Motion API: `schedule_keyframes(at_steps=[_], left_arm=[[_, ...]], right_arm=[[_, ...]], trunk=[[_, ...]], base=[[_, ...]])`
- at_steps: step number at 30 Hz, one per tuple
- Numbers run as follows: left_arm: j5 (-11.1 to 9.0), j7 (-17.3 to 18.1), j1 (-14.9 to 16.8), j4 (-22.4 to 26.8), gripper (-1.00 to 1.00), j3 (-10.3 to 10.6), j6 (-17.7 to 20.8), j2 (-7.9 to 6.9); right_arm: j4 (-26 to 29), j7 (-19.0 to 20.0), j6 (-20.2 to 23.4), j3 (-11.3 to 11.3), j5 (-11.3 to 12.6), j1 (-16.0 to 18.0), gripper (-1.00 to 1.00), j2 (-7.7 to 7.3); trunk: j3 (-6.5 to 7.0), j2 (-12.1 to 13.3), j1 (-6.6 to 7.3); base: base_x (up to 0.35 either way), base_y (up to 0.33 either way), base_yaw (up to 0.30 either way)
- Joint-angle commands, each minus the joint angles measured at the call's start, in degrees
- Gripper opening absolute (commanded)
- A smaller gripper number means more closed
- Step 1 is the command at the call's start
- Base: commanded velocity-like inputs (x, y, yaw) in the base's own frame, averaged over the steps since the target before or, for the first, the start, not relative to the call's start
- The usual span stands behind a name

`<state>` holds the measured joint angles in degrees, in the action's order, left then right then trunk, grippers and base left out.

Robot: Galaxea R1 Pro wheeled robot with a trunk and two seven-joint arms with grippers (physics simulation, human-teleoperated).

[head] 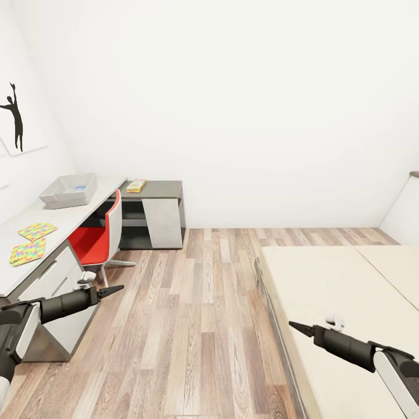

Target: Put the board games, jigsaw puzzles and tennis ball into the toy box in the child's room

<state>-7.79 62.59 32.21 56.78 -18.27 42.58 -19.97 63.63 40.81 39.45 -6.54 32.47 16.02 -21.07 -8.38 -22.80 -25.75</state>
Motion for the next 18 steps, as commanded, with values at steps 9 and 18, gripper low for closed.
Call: schedule_keyframes(at_steps=[9, 18], left_arm=[[-0.2, 0.1, 0.0, 0.0, 1.00, 0.0, 0.4, -0.06], [-0.2, 0.1, 0.0, 0.0, 1.00, 0.0, 0.4, -0.07]], right_arm=[[0.0, 0.1, 0.9, -0.1, 0.2, 0.0, 1.00, 0.08], [0.0, 0.1, 1.2, -0.1, 0.2, 0.1, 1.00, 0.15]], trunk=[[-0.12, -0.1, -0.03], [0.02, -0.1, -0.03]], base=[[0.000, 0.000, 0.000], [0.000, 0.000, -0.068]])
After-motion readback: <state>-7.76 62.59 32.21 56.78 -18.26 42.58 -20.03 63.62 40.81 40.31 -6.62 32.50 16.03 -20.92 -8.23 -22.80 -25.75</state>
